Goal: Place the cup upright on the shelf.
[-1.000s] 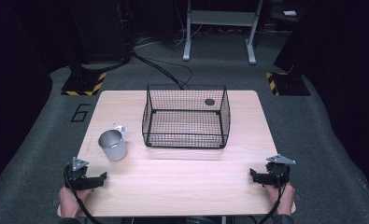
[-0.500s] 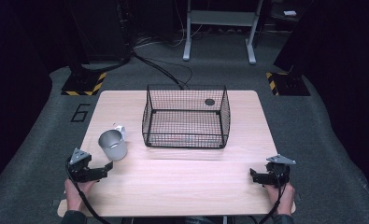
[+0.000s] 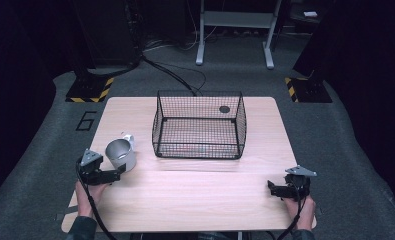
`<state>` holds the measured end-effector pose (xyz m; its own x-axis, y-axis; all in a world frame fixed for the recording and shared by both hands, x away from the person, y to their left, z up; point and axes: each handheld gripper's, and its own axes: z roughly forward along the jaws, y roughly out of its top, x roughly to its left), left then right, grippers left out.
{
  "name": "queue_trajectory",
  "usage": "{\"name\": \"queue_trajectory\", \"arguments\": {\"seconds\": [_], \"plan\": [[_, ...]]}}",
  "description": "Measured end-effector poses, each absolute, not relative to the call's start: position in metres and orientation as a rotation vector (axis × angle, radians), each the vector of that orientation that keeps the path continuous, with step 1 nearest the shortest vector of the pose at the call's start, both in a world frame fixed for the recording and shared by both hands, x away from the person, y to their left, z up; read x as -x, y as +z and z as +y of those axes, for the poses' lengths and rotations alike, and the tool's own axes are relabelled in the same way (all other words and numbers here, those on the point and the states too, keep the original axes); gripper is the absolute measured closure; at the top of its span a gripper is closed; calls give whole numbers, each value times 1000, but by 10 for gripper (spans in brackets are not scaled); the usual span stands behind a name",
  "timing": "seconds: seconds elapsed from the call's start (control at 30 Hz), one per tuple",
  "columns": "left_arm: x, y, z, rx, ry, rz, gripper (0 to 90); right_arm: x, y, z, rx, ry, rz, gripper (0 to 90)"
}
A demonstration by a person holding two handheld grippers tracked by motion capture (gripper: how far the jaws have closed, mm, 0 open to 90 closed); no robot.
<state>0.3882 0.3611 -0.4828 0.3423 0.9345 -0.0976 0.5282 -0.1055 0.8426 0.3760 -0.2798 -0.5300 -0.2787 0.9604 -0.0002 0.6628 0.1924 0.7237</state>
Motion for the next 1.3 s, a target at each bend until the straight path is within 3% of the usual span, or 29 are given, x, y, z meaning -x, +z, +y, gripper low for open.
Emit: {"name": "queue_trajectory", "arguments": {"seconds": [1.3], "plan": [[-427, -477, 341, -1795, 687, 1299, 8, -376, -530, -280, -1515, 864, 2015, 18]]}}
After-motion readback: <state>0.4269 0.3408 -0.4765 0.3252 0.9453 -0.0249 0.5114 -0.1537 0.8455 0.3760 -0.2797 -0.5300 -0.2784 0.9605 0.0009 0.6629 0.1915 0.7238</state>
